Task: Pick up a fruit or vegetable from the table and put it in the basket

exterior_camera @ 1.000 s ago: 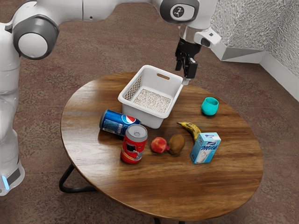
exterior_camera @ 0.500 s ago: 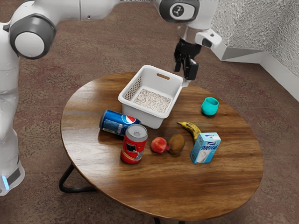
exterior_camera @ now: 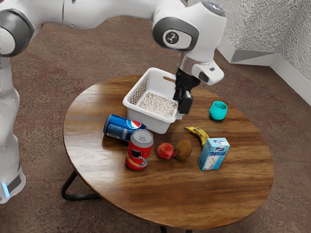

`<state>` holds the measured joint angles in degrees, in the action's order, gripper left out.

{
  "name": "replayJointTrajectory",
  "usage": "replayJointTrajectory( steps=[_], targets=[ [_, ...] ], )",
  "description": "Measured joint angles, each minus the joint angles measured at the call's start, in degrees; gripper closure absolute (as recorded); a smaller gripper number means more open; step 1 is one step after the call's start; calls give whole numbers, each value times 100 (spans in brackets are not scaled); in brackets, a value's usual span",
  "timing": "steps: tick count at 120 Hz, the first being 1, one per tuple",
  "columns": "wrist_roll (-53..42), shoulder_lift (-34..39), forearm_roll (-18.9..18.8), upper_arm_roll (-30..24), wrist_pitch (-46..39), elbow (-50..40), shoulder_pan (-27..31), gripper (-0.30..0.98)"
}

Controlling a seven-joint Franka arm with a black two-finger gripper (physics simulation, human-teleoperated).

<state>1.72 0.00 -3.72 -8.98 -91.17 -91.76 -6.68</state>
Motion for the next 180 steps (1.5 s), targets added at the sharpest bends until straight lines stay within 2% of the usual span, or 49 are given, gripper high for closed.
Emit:
replayJointTrajectory(
  steps=[20, 36, 47, 59, 95, 180],
  targets=[
    [-145, -264, -251, -208, -226, 75, -32, 0],
    [-310, -475, -97, -177, -295, 61, -114, 0],
    [-461, -507, 92, 292, -371, -81, -282, 0],
    [-635, -588, 203, 434, -465, -179, -134, 0],
    [-1067, -632, 313, 459, -559, -215, -104, 0],
    [-1528, -1079, 317, 460, -781, -273, -105, 0]
  ],
)
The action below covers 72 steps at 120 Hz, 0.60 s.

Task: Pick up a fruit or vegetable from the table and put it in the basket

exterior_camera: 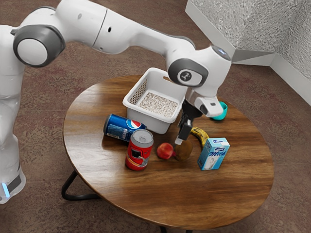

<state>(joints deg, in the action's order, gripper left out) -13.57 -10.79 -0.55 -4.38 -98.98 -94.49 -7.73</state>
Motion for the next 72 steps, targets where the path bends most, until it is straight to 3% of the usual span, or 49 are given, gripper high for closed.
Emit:
replayJointTrajectory(
  steps=[72],
  targets=[
    [-50, -108, 63, -115, -361, -314, -42, 0]
  ],
)
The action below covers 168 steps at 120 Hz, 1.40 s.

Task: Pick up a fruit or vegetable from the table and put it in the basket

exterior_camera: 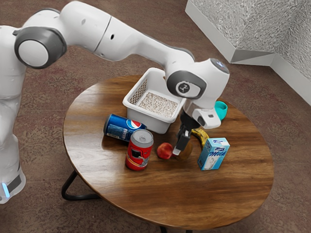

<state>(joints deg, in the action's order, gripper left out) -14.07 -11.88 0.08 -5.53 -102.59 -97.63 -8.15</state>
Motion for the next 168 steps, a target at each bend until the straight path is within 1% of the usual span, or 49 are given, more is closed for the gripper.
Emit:
replayJointTrajectory(
  steps=[30, 122, 168],
  targets=[
    [38, -20, -9, -147, -115, -73, 5, 0],
    [-12, -2, -42, -27, -66, -75, 193, 0],
    [-46, 167, -42, -34, -120, -381, 183, 0]
  ],
)
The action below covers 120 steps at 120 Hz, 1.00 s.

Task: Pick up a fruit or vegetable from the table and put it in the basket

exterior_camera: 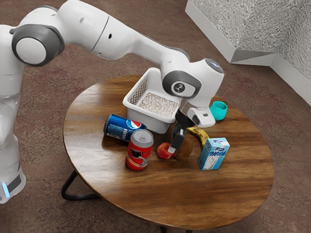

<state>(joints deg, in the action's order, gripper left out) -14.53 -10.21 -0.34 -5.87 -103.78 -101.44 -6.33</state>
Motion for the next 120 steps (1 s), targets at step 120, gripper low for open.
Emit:
replayJointTrajectory(
  steps=[120],
  targets=[
    [23, -72, 136, -160, -505, -401, 1, 4]
  ],
)
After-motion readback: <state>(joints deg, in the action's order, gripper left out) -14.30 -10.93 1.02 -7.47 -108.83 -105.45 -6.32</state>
